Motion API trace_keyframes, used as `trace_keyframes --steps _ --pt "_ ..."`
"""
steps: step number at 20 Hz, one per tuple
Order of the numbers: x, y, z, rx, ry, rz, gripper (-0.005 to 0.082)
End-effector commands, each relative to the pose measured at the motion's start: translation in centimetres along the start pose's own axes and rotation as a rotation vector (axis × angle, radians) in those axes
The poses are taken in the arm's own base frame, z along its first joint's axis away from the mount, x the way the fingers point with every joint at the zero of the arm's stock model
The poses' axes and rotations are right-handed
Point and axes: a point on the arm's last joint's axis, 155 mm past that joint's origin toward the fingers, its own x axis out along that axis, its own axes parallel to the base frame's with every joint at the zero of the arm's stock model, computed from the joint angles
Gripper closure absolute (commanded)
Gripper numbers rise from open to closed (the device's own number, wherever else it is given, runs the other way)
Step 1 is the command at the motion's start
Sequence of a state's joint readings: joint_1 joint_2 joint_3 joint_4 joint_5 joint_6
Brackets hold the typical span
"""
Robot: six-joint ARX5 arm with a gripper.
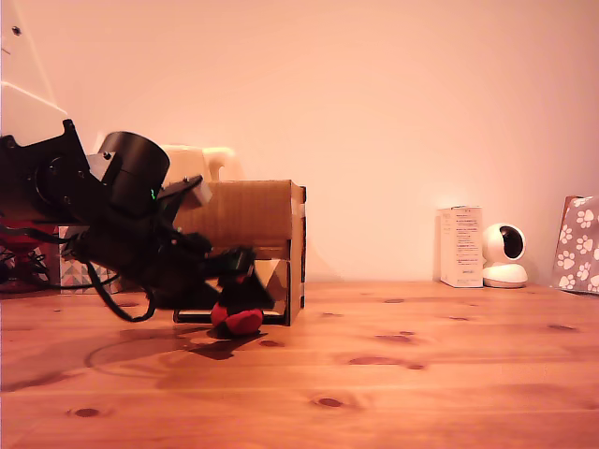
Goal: Drop the footbag into the cardboard dice tower
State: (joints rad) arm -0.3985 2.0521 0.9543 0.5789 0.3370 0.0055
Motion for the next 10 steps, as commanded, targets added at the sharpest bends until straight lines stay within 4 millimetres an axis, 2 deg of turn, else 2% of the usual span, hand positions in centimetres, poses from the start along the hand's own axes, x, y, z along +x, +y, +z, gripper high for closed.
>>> trace_keyframes --steps 1,3,5,10 --pt "0.5 0.4 -2.1 -0.008 0.042 0.006 0.0497" --pt "0.5 0.4 -2.4 0.002 0.051 0.005 0.0581" --pt "0.4 0.3 -2.3 0.001 0.052 0.003 0.0625" --pt "-0.8 -0.5 -1.6 -0.012 0.084 -0.024 0.0627"
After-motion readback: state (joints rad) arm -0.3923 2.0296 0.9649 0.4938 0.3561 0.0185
